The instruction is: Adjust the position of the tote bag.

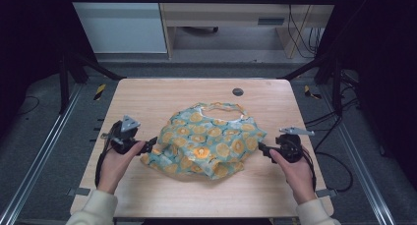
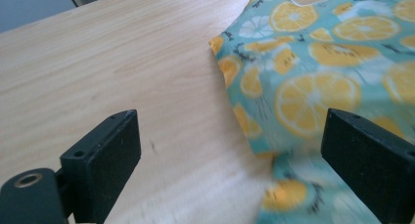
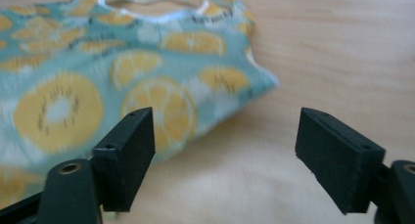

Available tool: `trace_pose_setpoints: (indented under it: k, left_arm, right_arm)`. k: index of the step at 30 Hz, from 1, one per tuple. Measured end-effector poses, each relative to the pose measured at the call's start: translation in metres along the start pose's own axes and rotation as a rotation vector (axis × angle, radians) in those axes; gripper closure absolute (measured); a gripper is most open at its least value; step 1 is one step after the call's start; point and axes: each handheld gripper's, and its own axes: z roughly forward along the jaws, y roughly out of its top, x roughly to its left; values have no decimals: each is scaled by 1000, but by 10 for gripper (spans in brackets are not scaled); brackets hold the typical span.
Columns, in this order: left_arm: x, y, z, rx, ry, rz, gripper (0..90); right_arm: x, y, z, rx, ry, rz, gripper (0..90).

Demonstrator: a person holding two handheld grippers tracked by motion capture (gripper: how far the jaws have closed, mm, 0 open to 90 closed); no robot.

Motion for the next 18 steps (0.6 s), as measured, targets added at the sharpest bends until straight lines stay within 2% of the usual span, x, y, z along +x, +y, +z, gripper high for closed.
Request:
trace_pose_setpoints:
  k: [1,2,5,6,9,11,14,15,18]
  left_arm:
    - [1,12,12,21,-5,9,79]
    - [1,12,12,21,-5,9,79]
    - [2,27,29,45,-2,20,82]
    - [2,30,35,51,-2,20,82]
    - [2,36,47,71,2,14,82]
    - [2,38,55,85,-2,-6,82]
    - [3,37,59,92,-7,-17,82]
    - [3,37,60,99,-5,-14,82]
    - [2,35,60,103,-4,-14,82]
  right_arm:
    - [0,15,10,16,3,-21,188]
    - [0,15,10,16,3,-21,188]
    - [-7,41,32,46,-6,-38,162]
    - [-7,41,32,46,-6,-38,162]
    - [-12,51,47,72,11,-13,153]
    - [-11,56,60,102,9,-47,148]
    - [-10,58,67,123,15,-65,147]
    - [-8,57,75,145,7,-96,151]
    - [-8,55,80,169,18,-93,142]
